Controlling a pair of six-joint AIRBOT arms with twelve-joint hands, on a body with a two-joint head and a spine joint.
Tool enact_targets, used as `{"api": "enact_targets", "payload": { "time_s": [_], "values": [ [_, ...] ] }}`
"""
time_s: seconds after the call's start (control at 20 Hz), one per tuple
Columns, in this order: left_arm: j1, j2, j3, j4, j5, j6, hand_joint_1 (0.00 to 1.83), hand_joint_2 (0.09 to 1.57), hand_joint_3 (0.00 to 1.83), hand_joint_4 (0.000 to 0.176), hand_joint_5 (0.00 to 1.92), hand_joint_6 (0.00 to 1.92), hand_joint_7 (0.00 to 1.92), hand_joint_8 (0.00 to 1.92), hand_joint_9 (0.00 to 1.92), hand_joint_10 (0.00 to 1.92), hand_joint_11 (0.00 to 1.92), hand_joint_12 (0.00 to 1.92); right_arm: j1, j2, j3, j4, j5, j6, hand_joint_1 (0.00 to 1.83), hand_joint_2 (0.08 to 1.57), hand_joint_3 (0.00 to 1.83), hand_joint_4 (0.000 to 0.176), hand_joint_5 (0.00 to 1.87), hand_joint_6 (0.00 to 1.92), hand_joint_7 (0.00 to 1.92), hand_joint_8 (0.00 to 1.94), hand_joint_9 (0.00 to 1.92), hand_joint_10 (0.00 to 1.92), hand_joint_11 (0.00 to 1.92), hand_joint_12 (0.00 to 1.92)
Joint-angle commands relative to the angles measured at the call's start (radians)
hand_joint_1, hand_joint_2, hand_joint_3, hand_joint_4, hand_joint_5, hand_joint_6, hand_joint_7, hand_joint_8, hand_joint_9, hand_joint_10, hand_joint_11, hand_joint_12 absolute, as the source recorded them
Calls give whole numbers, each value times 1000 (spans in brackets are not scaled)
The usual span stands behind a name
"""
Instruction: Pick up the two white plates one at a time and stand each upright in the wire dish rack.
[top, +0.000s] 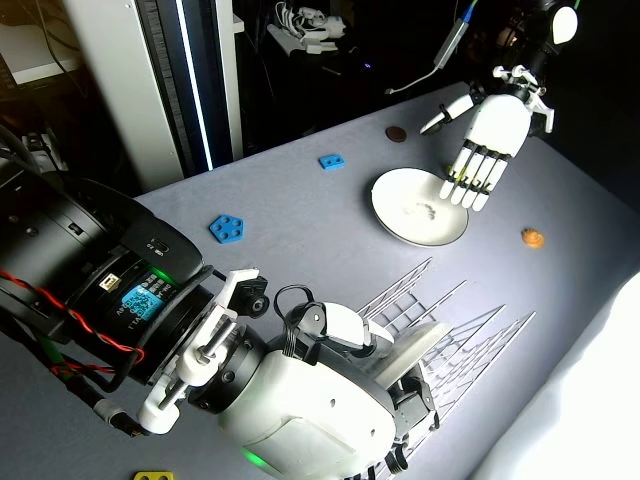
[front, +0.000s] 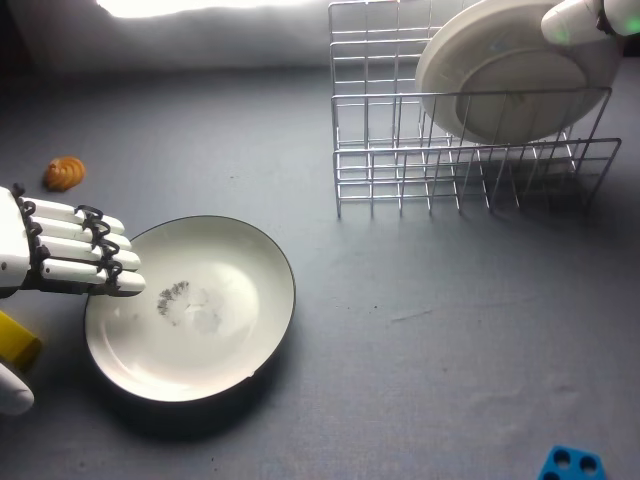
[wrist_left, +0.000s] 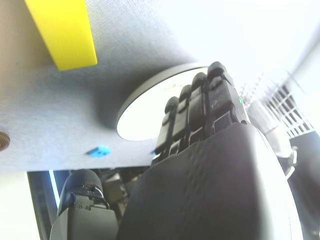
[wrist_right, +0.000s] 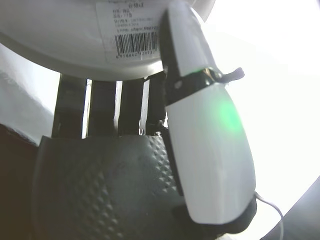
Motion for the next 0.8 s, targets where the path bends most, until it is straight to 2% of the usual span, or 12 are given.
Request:
{"api": "enact_targets", "payload": {
  "time_s": [0.0, 0.05, 0.1, 0.2, 0.3, 0.35, 0.4, 0.45, 0.6, 0.75],
  "values": [
    [-3, 0, 4, -54, -44, -2, 0, 1043, 8, 0, 0, 0, 0, 0, 0, 0, 0, 0, 8, 6, 6, 21, 132, 24, 1150, 1164, 0, 0, 870, 1143, 849, 597, 918, 255, 504, 1208],
    [-3, 0, 4, -54, -44, -2, 0, 1035, 4, 0, 0, 0, 0, 0, 0, 0, 0, 0, 8, 6, 6, 21, 132, 24, 1139, 1165, 2, 0, 866, 1142, 914, 308, 923, 209, 505, 1174],
    [-3, -1, 4, -53, -44, -2, 0, 1035, 4, 0, 0, 0, 0, 0, 0, 0, 0, 0, 9, 6, 6, 21, 132, 24, 1143, 1153, 3, 0, 889, 1106, 979, 157, 951, 166, 527, 1160],
    [-1, -1, 5, -53, -44, -2, 0, 1032, 2, 0, 0, 0, 0, 0, 0, 0, 0, 0, 9, 6, 6, 21, 133, 23, 1136, 1165, 3, 0, 866, 1140, 990, 52, 938, 107, 474, 1166],
    [4, -2, 5, -53, -44, -2, 0, 1039, 5, 0, 0, 0, 0, 0, 0, 0, 0, 0, 8, 6, 6, 21, 135, 21, 1135, 1164, 1, 0, 867, 1140, 978, 31, 921, 88, 439, 1156],
    [5, -2, 5, -53, -44, -2, 0, 1040, 5, 0, 0, 0, 0, 0, 0, 0, 0, 0, 8, 5, 6, 21, 137, 20, 1169, 1103, 0, 0, 769, 564, 953, 14, 899, 65, 415, 1136],
    [7, -2, 5, -53, -44, -2, 0, 1037, 3, 0, 0, 0, 0, 0, 0, 0, 0, 0, 8, 5, 6, 21, 138, 18, 1164, 1088, 0, 0, 804, 267, 925, 14, 891, 45, 422, 1095],
    [9, -3, 5, -53, -44, -2, 0, 1036, 3, 0, 0, 0, 0, 0, 0, 0, 0, 0, 7, 5, 6, 21, 140, 15, 1156, 1096, 0, 0, 813, 120, 886, 2, 865, 22, 382, 1083],
    [10, -4, 5, -53, -44, -2, 0, 1035, 2, 0, 0, 0, 0, 0, 0, 0, 0, 0, 2, 5, 6, 20, 146, 11, 1156, 1077, 0, 0, 725, 6, 774, 0, 763, 0, 277, 1070],
    [17, -5, 5, -53, -43, -2, 0, 1033, 1, 0, 0, 0, 0, 0, 0, 0, 0, 0, 3, 4, 6, 20, 148, 11, 1176, 1070, 0, 0, 665, 1, 696, 0, 682, 0, 229, 1007]
  ]
}}
